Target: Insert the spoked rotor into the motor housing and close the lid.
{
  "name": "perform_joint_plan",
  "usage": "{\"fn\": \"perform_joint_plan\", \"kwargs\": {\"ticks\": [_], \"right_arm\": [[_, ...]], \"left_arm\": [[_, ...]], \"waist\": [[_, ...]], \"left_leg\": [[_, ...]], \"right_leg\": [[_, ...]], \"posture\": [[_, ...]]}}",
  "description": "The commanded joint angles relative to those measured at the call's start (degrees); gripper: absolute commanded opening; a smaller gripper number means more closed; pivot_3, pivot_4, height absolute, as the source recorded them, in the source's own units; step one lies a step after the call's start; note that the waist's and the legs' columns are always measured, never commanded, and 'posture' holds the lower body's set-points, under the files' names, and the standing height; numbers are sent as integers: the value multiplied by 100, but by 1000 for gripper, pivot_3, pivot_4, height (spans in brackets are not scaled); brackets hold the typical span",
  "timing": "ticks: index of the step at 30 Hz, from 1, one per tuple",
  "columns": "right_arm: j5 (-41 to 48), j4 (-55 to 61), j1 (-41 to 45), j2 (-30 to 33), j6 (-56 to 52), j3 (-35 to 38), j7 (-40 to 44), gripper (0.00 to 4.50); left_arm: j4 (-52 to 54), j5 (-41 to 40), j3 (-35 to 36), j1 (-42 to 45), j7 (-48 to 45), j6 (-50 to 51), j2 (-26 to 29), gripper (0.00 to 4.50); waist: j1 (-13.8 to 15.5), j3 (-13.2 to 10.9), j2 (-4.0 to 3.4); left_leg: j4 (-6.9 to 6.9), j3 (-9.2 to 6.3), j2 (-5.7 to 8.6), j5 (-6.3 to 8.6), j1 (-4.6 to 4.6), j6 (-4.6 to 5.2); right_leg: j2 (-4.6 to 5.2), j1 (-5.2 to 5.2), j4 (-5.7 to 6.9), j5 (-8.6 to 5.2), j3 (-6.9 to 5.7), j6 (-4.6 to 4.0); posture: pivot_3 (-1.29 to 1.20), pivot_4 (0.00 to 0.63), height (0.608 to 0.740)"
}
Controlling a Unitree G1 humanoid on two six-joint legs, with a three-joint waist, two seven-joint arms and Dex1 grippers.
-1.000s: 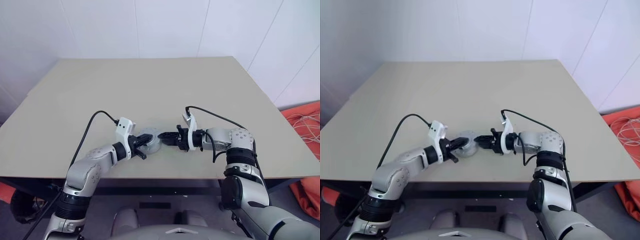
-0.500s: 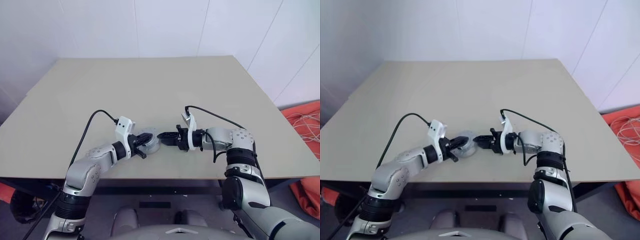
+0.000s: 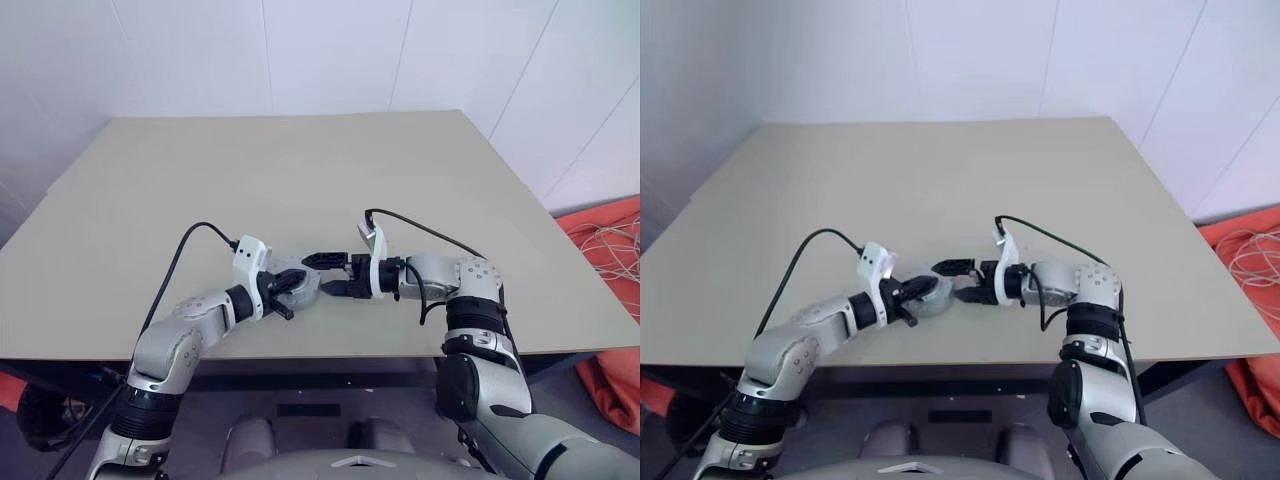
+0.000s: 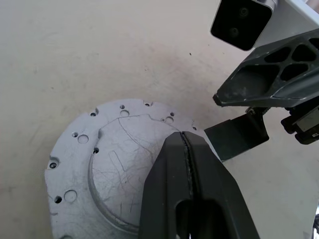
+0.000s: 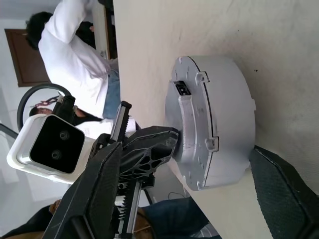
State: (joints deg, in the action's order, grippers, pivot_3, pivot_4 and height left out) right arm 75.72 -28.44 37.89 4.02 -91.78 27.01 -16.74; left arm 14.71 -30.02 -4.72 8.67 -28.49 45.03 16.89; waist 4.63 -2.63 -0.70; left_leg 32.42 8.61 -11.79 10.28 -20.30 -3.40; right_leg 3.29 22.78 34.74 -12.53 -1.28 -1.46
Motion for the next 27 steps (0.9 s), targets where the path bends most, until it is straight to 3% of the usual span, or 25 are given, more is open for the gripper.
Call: {"fn": "perform_joint_plan", "kwargs": {"ticks": [1,19,22,27], "right_arm": [[508,225,376,-342,-21,146,134,4448],[1276,102,323,-660,-71,-12,-435,4448],[1294,79,340,-651,-53,-10,-508,3889],[1334,78,346,-625,-27,-5,-574,2333]], "left_arm": [[-265,119,-219,-141,24,249,34,0],[-208,110,-191,-192,37,267,18,0],[-198,115,-194,-210,45,258,11,0],[-186,120,-208,-231,50,247,-10,0]], "waist": [[-6,0,0],[-70,0,0],[-68,0,0],[-64,0,0]], "left_leg": [[0,0,0,0,0,0],[-1,0,-2,-5,6,-9],[-1,0,-2,-7,6,-12],[-1,0,-1,-8,5,-15]], "right_leg": [[0,0,0,0,0,0],[-2,0,4,0,0,0],[-2,0,5,0,0,0],[-1,0,5,0,-1,0]], "posture": [[0,0,740],[0,0,740],[0,0,740],[0,0,740]]}}
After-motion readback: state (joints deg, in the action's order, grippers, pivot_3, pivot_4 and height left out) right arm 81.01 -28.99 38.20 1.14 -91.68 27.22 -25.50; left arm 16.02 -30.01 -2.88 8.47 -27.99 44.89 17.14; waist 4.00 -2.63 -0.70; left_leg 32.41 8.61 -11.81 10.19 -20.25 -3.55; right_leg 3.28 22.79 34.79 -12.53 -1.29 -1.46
